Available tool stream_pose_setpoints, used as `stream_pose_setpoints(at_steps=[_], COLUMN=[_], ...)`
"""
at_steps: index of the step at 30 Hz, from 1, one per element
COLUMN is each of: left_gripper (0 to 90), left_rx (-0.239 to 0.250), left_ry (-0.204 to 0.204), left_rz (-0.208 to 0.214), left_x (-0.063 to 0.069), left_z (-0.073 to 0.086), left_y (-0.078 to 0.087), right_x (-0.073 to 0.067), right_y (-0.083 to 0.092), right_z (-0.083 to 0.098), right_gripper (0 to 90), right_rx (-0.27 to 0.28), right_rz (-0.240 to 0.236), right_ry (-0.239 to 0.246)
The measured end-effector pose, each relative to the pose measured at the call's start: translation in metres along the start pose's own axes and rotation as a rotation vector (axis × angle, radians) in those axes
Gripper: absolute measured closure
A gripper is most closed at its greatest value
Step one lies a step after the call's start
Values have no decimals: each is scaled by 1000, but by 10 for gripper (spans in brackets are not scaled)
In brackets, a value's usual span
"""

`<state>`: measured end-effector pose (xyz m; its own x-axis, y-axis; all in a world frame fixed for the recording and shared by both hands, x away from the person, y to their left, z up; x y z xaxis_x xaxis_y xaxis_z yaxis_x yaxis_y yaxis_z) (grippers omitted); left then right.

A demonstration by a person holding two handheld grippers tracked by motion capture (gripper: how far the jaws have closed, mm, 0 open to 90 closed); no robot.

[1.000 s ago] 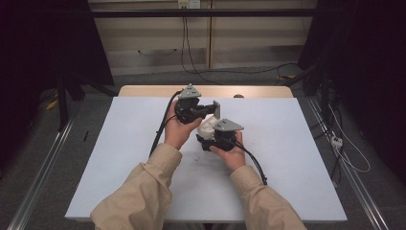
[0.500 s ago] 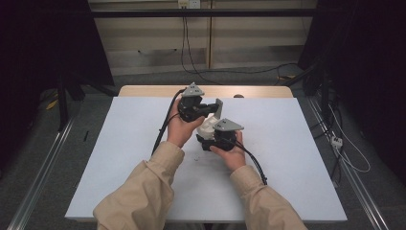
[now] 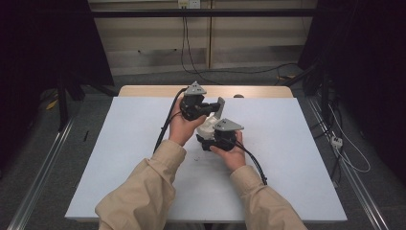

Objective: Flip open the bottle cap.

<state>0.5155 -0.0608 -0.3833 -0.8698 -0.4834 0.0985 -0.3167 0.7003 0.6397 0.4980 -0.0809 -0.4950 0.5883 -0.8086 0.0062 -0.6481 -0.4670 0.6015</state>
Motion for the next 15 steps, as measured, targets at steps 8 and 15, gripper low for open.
stream_pose_setpoints(at_steps=[8,15], left_gripper=[900,900], left_rx=[5,0], left_ry=[0,-1], left_rz=[8,6], left_x=[-1,-2], left_z=[-2,-4], left_y=[-3,-6], right_x=[0,0], right_y=[0,0], right_z=[0,0], right_gripper=[190,190], right_rx=[-1,0], right_rz=[1,-1], right_ry=[1,2])
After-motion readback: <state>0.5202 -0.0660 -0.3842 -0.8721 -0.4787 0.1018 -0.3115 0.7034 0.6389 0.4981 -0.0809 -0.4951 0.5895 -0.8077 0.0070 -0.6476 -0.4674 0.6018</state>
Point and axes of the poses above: each handheld gripper's, and its own axes: y roughly backward along the jaws, z roughly out of its underside, x roughly to its right, the point moved 9 cm from there along -y, roughly forward along the jaws, and after that the axes turned 15 degrees about -x, right-handed, at the moved point
